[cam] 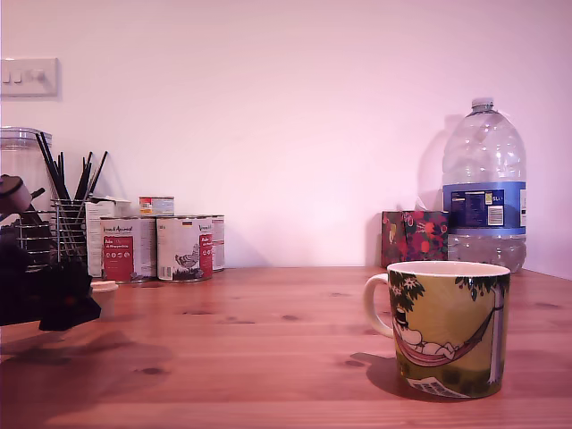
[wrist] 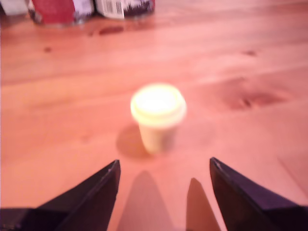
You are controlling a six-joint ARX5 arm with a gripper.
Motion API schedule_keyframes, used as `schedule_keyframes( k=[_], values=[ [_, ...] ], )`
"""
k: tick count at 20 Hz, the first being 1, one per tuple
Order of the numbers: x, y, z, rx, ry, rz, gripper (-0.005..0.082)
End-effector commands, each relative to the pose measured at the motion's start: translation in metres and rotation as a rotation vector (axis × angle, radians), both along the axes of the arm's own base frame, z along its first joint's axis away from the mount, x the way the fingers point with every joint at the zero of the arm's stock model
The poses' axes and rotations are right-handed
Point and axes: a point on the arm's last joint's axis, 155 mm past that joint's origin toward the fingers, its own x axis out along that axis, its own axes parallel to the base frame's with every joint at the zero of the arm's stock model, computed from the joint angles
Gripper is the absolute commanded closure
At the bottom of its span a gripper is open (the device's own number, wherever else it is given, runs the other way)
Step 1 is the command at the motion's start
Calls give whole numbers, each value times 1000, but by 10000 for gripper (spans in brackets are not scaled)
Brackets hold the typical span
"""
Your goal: Pick up the coffee capsules from the table one by one and drop them inside the nearest coffee cup
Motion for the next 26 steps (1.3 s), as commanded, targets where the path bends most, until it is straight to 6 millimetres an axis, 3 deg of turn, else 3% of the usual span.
schedule_keyframes(
  k=[1,9,16,19,22,26],
  values=[
    [0,0,-11,13,19,-2,242],
    [23,0,-18,49,37,8,242],
    [31,-2,-20,52,41,5,275],
    [32,-4,-21,64,41,-5,416],
    [33,-4,-20,65,37,-5,632],
    [32,-3,-21,68,40,-6,733]
  ],
)
